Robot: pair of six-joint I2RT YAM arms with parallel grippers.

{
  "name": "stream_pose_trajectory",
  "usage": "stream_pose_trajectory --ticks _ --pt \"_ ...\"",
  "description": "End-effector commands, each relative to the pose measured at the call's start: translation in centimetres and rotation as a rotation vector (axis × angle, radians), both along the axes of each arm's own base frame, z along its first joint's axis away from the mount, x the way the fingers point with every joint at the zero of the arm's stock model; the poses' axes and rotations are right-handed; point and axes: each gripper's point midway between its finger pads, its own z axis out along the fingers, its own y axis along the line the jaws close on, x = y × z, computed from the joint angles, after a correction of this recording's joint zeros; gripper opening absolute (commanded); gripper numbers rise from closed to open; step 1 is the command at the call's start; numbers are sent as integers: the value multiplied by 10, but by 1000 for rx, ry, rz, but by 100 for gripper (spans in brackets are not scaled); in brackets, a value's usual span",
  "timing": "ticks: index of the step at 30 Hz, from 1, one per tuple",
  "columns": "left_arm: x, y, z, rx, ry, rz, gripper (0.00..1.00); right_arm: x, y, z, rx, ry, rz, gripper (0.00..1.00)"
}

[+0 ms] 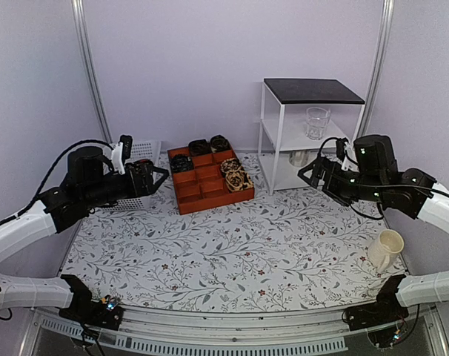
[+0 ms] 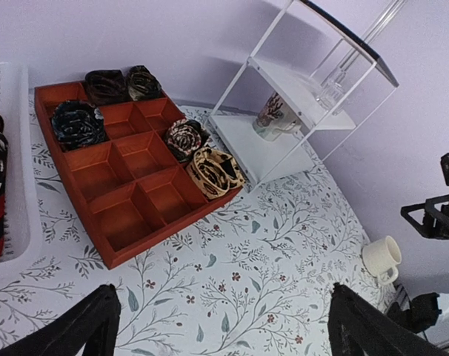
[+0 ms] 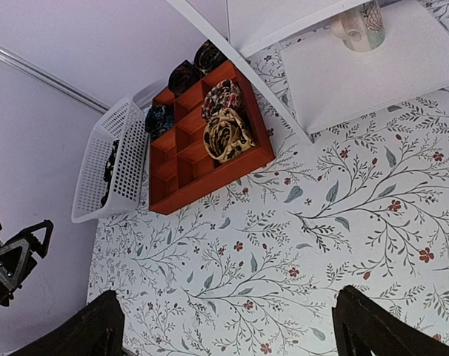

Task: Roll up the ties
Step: Pick up the tie from the bin.

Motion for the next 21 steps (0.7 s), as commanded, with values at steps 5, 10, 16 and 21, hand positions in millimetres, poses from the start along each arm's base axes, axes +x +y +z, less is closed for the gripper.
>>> stream_pose_trajectory --ticks 5,10,16,21 --pt "31 33 9 162 -55 190 99 -3 1 -10 -3 -12 17 100" --pt "65 52 18 341 -65 230 97 -7 1 -6 12 -25 33 100" --pt "128 136 5 507 84 510 76 -17 2 0 68 -55 68 99" --pt "168 189 -13 524 141 642 62 -23 2 5 81 -64 89 99"
